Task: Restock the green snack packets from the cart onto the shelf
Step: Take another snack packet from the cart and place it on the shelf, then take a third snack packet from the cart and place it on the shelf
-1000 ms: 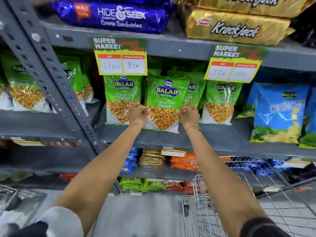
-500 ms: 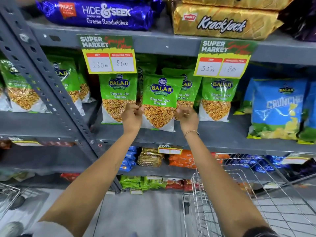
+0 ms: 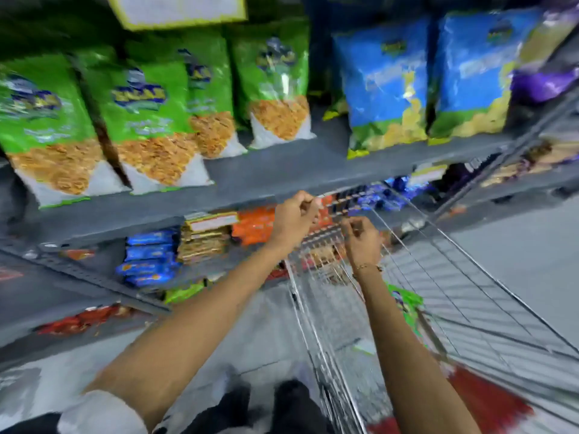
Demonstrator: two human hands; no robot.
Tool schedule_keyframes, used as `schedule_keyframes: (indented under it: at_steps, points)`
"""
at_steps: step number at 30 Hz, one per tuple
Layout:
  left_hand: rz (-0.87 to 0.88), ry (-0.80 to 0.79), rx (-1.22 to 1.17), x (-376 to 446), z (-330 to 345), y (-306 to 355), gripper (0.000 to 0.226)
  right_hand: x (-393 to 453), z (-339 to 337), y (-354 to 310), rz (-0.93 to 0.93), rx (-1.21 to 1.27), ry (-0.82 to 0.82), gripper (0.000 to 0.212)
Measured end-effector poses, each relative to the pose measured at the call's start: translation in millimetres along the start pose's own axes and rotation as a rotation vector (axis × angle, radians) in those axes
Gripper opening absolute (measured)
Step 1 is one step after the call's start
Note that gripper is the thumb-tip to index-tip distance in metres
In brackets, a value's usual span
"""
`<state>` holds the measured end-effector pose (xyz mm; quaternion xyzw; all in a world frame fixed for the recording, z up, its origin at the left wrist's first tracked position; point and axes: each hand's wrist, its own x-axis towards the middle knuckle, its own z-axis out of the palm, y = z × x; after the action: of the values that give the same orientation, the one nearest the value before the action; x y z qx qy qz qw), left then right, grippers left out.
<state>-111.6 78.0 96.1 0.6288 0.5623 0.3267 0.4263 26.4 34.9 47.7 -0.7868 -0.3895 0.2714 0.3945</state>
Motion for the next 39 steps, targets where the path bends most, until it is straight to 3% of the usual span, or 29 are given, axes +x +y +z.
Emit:
schedule_keyframes:
  at_steps: [7,10,13,18,24,32,39]
  points:
    - [-0.271,-0.257,0.232,-20,158,-51,0.039,0,-59,169,0.467,-0.184,-0.039,0.021]
    - [-0.355,-0.344,0.342,-37,217,-78,0.032,-6,-78,228,0.646,-0.275,-0.004,0.028]
    - [-0.496,-0.475,0.398,-51,259,-107,0.027,-17,-83,270,0.692,-0.272,-0.042,0.035]
    - [-0.701,-0.653,0.418,-75,314,-146,0.044,-22,-70,336,0.763,-0.313,-0.188,0.041]
    - [-0.722,-0.491,0.408,-85,323,-161,0.038,-28,-61,340,0.756,-0.215,-0.044,0.022]
    - [-0.631,-0.418,0.445,-73,289,-137,0.032,-32,-79,301,0.769,-0.118,0.034,0.032]
    - [-0.436,-0.337,0.407,-56,211,-73,0.028,-24,-99,230,0.548,0.192,0.029,0.033]
